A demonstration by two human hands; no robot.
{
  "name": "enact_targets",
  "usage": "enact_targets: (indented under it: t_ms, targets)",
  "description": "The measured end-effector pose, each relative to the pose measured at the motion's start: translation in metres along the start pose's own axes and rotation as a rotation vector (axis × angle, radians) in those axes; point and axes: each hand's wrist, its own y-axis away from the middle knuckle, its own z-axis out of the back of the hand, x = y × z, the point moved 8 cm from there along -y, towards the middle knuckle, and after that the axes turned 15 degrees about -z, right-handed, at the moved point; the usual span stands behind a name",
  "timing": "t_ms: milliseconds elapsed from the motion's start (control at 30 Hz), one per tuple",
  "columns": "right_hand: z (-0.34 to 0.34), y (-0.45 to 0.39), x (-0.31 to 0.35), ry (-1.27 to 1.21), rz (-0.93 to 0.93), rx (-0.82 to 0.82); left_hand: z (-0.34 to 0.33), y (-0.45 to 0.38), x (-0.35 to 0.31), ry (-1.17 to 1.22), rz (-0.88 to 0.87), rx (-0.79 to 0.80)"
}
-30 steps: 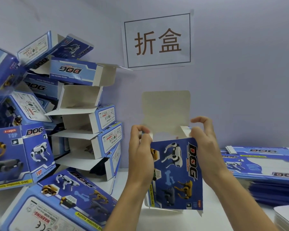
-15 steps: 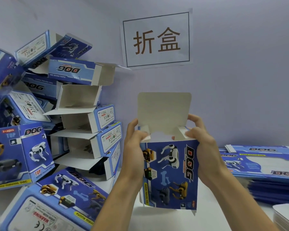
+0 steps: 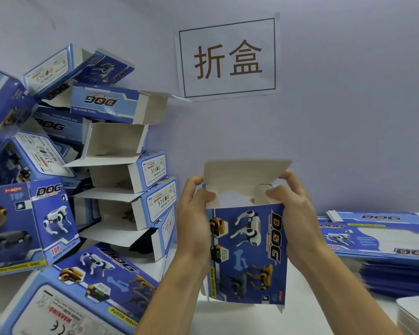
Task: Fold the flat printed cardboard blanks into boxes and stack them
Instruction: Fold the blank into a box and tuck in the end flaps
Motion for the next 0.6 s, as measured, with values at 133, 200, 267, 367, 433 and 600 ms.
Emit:
enact_targets:
  t_ms: [133, 200, 267, 367, 433, 600]
  targets:
    - [0.002, 0.003, 0.0, -0.032, 0.096, -0.083, 0.011, -0.001, -0.002, 0.003, -0.102, -0.063]
    - [0.002, 0.004, -0.005, -0.084, 0.069, -0.09, 0.013, 0.0, 0.002, 0.041, -0.055, -0.09]
    - [0.004, 0.003, -0.009, -0.084, 0.043, -0.106, 0.013, 0.0, 0.005, 0.067, -0.007, -0.112]
    - [0.004, 0.003, -0.009, -0.074, 0.038, -0.105, 0.013, -0.002, 0.006, 0.066, -0.001, -0.131]
    - [-0.001, 0.005, -0.008, -0.099, 0.045, -0.041, 0.013, -0.004, 0.006, 0.034, -0.008, -0.138]
    - [-0.024, 0.013, -0.005, -0.176, -0.034, 0.391, 0.023, -0.01, 0.006, -0.052, -0.013, -0.165]
